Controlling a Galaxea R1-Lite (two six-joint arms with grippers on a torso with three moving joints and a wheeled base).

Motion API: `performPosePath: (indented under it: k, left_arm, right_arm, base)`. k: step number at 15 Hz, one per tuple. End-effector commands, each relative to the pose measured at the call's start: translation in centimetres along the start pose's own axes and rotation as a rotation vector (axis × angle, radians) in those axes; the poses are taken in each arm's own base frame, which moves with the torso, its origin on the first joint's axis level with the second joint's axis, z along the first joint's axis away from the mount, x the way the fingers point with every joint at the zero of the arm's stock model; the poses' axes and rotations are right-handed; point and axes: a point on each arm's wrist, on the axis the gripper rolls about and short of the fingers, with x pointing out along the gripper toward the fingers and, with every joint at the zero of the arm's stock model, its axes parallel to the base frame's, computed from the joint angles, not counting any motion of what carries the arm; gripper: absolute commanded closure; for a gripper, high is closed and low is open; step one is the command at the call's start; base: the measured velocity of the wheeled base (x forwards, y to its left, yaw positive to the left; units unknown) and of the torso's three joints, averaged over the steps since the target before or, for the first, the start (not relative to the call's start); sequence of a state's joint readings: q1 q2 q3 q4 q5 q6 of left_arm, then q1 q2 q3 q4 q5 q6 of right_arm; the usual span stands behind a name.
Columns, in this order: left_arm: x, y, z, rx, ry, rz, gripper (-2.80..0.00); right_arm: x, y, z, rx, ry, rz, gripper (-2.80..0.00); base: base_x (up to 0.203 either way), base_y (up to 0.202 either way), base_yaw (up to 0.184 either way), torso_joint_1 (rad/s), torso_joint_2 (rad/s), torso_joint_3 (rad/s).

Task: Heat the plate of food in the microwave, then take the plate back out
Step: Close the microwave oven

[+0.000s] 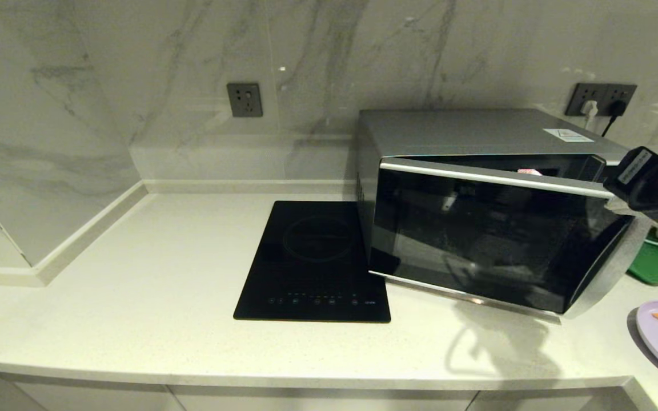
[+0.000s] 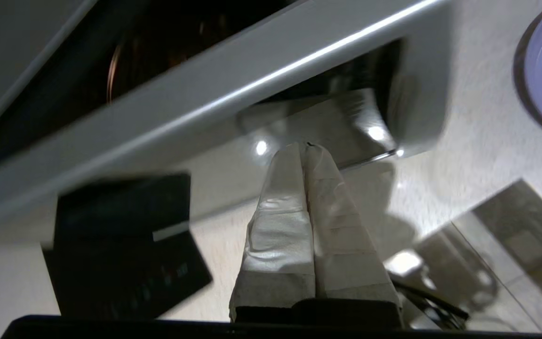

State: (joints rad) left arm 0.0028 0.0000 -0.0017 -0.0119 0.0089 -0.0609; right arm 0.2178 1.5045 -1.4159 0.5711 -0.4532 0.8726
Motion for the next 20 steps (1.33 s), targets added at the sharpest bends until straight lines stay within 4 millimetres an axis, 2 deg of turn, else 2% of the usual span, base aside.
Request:
performPosePath:
  k: [1,3,6,9,20]
  left_arm:
    - [0.0,0.0,0.0,0.000,0.000,0.001,0.00]
    - [0.0,0.0,0.0,0.000,0.000,0.001,0.00]
    - [0.0,0.0,0.0,0.000,0.000,0.001,0.00]
    - [0.0,0.0,0.0,0.000,0.000,0.001,0.00]
    - [0.0,0.0,0.0,0.000,0.000,0.001,0.00]
  right_arm:
    - [3.7,-0.7,1.5,0.055,-0.046,-0.085,0.00]
    - [7.0,-1.7,2.6,0.085,-0.047,-0.159,0.00]
    - [9.7,-3.1,4.8,0.150,0.002,-0.147,0.00]
    - [9.9,-3.6,6.2,0.194,0.095,-0.021,0.00]
    - [11.2,-2.4,7.9,0.189,0.069,0.029,0.00]
  base:
    - [0.000,0.000,0.000,0.000,0.00,0.000]
    - [0.000,0.000,0.000,0.000,0.00,0.000]
    - [0.000,0.000,0.000,0.000,0.00,0.000]
    - [0.000,0.000,0.000,0.000,0.00,0.000]
    - [0.000,0.000,0.000,0.000,0.00,0.000]
